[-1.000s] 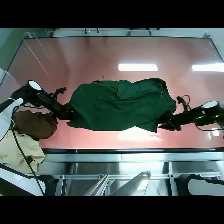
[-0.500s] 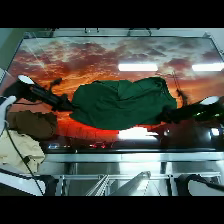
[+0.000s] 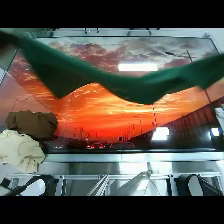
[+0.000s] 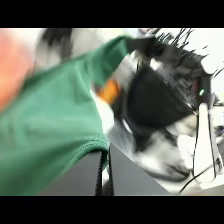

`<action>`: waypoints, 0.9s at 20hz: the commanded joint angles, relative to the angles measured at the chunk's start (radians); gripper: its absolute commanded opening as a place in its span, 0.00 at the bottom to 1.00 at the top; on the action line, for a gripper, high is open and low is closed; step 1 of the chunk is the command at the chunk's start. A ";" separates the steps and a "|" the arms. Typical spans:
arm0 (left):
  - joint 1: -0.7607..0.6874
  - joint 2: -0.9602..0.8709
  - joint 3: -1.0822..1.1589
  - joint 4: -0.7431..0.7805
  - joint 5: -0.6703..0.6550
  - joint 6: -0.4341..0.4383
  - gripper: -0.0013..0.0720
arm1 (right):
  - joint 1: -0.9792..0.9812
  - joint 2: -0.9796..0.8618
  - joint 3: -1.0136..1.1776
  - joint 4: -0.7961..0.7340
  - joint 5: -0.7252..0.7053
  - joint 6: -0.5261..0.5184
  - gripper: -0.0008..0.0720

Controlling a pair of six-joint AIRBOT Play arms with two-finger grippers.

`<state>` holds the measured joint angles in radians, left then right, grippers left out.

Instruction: Fold the shirts.

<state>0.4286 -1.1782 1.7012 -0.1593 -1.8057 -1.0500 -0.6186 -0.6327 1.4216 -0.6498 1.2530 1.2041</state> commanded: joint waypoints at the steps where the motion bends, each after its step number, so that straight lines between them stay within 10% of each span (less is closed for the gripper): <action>1: 0.240 0.151 0.196 -0.248 0.105 0.042 0.05 | -0.070 0.053 0.301 0.007 -0.154 0.003 0.05; 4: 0.472 0.187 0.248 -0.097 0.182 0.016 0.05 | -0.069 -0.028 0.369 0.110 -0.135 -0.003 0.05; 8: 0.257 0.092 0.098 0.082 0.187 0.047 0.05 | -0.015 -0.255 0.349 0.381 -0.003 -0.107 0.05; 13: -0.152 -0.190 -0.087 0.570 0.378 0.110 0.05 | 0.379 -0.631 0.340 0.093 -0.180 -0.174 0.05; 18: -0.187 -0.575 0.020 0.625 0.500 0.109 0.05 | 0.510 -1.015 0.454 -0.092 -0.399 -0.136 0.05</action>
<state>0.2779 -1.5566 1.6699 0.3874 -1.3739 -0.9443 -0.1772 -1.4425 1.8034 -0.6357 0.9646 1.0420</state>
